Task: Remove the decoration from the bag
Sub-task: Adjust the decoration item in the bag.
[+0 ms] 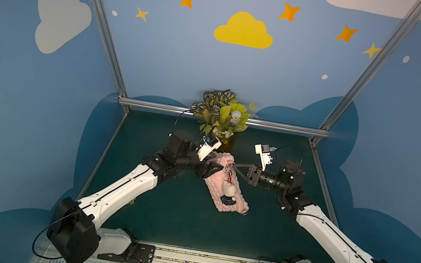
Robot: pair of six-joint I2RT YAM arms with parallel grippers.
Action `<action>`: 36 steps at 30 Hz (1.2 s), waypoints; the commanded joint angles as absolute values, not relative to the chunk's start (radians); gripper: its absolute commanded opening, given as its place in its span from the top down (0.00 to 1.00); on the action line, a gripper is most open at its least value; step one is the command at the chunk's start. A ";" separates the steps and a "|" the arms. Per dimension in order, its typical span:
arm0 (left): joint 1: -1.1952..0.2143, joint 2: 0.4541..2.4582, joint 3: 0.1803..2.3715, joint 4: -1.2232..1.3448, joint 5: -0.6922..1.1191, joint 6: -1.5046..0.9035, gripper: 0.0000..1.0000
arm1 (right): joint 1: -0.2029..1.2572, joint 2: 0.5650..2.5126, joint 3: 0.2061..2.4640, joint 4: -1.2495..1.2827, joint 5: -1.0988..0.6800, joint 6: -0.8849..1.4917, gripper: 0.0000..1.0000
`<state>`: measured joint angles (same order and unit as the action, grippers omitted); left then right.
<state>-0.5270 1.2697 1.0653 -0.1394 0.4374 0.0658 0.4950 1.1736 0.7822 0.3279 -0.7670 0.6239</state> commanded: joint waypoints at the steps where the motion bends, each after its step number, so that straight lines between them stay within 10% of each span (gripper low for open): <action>1: -0.509 1.216 1.053 -0.092 0.417 -0.016 0.31 | 0.486 1.190 0.814 0.369 -0.781 0.617 1.00; 20: -0.505 1.288 0.920 0.226 0.529 -0.718 0.36 | 0.476 1.222 0.833 0.398 -0.744 0.653 1.00; 36: -0.584 1.155 0.904 0.184 0.477 -0.770 0.47 | 0.472 1.233 0.836 0.417 -0.769 0.674 1.00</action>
